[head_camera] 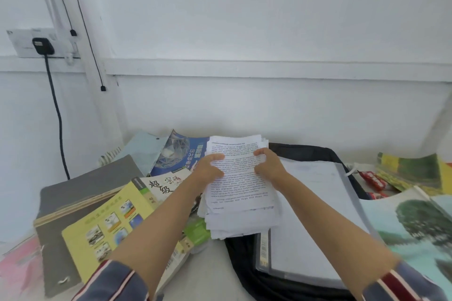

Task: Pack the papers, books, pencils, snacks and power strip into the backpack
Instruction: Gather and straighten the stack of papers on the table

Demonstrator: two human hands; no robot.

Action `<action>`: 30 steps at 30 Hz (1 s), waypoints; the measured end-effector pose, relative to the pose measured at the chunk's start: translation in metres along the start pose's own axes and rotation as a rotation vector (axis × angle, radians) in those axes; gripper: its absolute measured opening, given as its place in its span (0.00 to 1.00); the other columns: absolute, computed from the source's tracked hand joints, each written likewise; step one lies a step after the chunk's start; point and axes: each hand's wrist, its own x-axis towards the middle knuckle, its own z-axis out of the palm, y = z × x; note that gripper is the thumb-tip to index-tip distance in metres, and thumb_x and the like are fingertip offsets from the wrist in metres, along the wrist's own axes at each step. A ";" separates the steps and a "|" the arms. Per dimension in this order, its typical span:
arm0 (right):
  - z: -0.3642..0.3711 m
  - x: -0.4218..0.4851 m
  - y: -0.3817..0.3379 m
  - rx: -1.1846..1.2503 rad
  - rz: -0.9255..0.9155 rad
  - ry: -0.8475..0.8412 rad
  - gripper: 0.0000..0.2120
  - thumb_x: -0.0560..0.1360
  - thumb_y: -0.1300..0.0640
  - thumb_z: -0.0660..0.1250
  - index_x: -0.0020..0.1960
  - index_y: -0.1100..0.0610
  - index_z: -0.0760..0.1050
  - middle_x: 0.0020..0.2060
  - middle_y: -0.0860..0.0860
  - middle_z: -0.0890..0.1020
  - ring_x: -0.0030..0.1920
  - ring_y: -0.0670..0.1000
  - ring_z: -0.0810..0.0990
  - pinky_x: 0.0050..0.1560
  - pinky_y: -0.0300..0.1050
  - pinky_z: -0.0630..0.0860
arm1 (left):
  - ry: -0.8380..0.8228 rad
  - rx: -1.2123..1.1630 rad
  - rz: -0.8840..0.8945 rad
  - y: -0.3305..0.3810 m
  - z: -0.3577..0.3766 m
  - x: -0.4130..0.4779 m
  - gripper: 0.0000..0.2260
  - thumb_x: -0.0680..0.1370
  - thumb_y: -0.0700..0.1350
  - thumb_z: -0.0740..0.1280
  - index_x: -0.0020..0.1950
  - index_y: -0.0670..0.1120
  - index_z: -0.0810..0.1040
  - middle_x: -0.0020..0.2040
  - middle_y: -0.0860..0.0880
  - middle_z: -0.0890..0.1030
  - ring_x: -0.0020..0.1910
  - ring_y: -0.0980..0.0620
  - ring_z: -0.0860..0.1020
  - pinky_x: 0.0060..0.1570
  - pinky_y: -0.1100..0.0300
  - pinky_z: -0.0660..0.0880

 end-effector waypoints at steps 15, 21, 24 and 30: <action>0.004 0.011 0.006 -0.034 0.034 -0.077 0.22 0.71 0.74 0.57 0.59 0.56 0.75 0.66 0.55 0.68 0.56 0.54 0.73 0.54 0.46 0.75 | -0.054 0.007 -0.124 -0.010 -0.002 0.010 0.24 0.72 0.25 0.64 0.66 0.42 0.72 0.68 0.43 0.69 0.63 0.44 0.70 0.55 0.57 0.70; -0.005 0.007 0.006 0.216 0.062 -0.121 0.22 0.70 0.77 0.58 0.55 0.59 0.77 0.65 0.55 0.70 0.56 0.57 0.75 0.48 0.47 0.79 | -0.091 -0.108 -0.112 -0.001 -0.002 0.007 0.26 0.72 0.23 0.62 0.66 0.42 0.72 0.64 0.43 0.73 0.58 0.45 0.72 0.53 0.55 0.72; -0.013 0.005 0.006 0.425 0.108 -0.154 0.22 0.69 0.78 0.56 0.53 0.58 0.77 0.62 0.57 0.75 0.54 0.58 0.77 0.46 0.46 0.80 | -0.088 -0.171 -0.096 0.006 -0.001 0.006 0.26 0.71 0.22 0.61 0.64 0.43 0.73 0.65 0.41 0.73 0.58 0.43 0.73 0.51 0.53 0.75; -0.037 -0.003 0.003 0.631 0.045 -0.077 0.19 0.71 0.75 0.60 0.50 0.56 0.79 0.53 0.56 0.80 0.48 0.55 0.81 0.48 0.49 0.80 | -0.023 -0.202 0.175 0.037 0.014 -0.008 0.24 0.71 0.24 0.62 0.58 0.48 0.76 0.67 0.46 0.71 0.60 0.45 0.75 0.51 0.54 0.78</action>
